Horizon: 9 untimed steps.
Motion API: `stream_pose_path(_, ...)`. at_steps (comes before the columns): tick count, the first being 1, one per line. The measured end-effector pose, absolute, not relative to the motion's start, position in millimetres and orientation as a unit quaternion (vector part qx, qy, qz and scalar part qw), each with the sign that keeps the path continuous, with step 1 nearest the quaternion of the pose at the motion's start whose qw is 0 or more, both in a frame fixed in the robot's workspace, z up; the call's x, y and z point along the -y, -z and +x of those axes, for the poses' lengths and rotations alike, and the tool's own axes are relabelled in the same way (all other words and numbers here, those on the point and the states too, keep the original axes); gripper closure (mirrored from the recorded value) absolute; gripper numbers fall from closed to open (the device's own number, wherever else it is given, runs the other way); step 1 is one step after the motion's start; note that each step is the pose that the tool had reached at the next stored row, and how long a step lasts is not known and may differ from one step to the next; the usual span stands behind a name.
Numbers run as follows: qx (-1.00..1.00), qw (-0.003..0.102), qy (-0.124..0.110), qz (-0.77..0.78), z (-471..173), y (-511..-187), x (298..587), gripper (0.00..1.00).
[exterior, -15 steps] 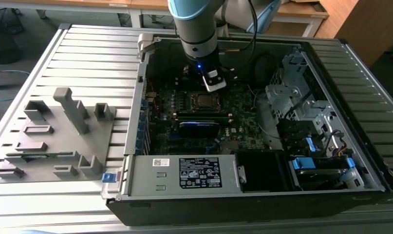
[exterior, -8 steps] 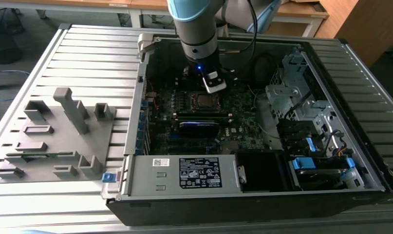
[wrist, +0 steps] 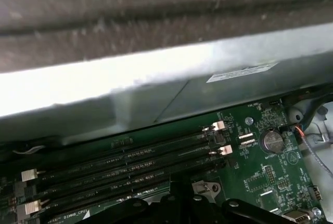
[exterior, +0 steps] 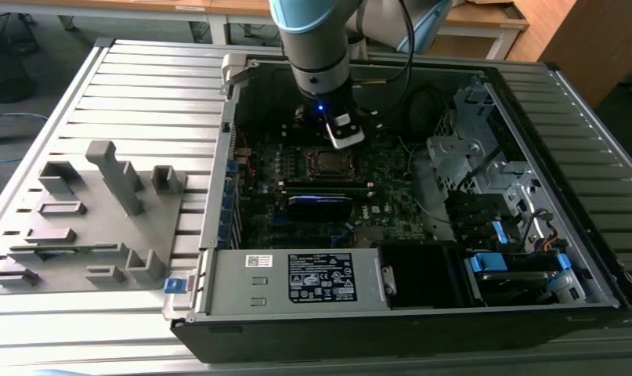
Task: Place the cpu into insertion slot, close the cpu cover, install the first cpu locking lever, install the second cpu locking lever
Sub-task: 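Install the first cpu locking lever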
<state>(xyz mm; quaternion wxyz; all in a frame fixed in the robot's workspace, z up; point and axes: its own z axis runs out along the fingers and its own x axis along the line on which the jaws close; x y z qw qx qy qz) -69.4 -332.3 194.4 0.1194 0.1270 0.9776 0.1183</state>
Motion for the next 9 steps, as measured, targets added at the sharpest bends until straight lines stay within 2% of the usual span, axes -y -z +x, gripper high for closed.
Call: stream_pose_path(9,-0.978,0.119,-0.118,0.127,-69.4,-200.6,332.3,0.89)
